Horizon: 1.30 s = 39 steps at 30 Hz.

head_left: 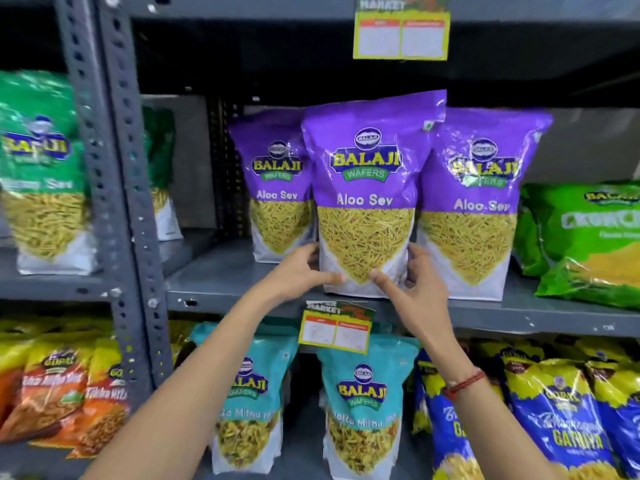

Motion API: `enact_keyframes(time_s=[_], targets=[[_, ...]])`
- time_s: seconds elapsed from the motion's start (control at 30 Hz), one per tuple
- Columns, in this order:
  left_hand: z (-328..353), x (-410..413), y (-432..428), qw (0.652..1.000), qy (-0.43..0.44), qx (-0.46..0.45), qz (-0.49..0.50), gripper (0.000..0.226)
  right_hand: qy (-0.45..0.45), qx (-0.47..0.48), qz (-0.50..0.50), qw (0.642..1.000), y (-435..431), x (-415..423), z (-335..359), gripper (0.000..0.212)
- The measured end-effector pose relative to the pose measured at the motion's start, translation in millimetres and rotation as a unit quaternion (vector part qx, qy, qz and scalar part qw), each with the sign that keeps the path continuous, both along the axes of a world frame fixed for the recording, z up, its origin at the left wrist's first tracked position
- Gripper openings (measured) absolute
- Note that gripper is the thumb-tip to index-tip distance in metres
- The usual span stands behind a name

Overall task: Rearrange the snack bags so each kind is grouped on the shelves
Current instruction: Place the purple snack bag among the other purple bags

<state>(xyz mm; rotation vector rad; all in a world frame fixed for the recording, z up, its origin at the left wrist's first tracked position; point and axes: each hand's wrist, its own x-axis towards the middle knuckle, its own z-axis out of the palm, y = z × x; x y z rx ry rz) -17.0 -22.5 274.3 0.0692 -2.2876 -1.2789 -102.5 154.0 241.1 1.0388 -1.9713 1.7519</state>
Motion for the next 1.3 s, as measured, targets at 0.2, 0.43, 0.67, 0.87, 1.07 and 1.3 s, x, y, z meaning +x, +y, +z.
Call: enact_keyframes(time_s=[0.2, 0.43, 0.67, 0.87, 1.07, 1.3], targets=[[-1.3, 41.2, -43.6, 0.998, 0.002, 0.001, 0.057, 0.067, 0.026, 0.059, 0.026, 0.998, -36.7, 25.7, 18.0, 0.073], [-1.8, 84.4, -91.0, 0.996, 0.003, 0.011, 0.091, 0.054, 0.010, 0.095, 0.113, 0.989, -87.6, 56.1, 24.2, 0.077], [-11.5, 91.8, -110.3, 0.995, -0.009, 0.011, 0.096, 0.092, -0.002, 0.141, 0.123, 0.982, -100.9, 50.1, 19.6, 0.097], [-13.2, 84.0, -118.8, 0.994, -0.037, -0.018, 0.102, 0.109, 0.005, 0.166, 0.115, 0.979, -109.2, 40.6, 17.0, 0.103], [-16.8, 82.2, -123.4, 0.995, -0.026, -0.013, 0.092, 0.101, 0.028, 0.160, 0.097, 0.982, -107.0, 42.5, 14.9, 0.103], [-15.4, 85.5, -119.1, 0.994, -0.017, -0.024, 0.103, 0.117, 0.018, 0.143, 0.113, 0.983, -103.1, 46.1, 16.0, 0.103]])
